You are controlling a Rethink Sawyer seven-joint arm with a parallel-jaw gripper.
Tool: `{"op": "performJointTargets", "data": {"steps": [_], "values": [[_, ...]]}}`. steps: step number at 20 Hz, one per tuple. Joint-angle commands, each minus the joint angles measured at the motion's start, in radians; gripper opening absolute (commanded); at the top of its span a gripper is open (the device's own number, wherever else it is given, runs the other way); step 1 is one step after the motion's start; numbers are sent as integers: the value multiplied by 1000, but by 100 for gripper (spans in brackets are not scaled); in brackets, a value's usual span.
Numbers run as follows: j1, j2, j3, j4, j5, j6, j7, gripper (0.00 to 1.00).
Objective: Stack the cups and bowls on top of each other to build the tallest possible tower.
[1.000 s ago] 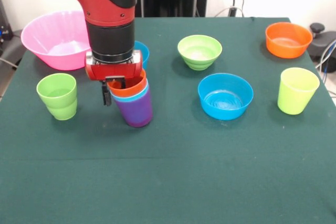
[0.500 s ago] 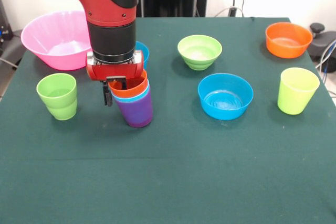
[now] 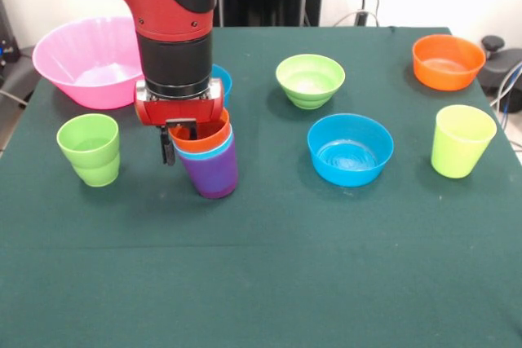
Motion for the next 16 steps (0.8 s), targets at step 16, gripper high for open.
{"op": "performJointTargets", "data": {"steps": [16], "values": [[89, 155, -41, 30, 15, -52, 90, 0]]}}
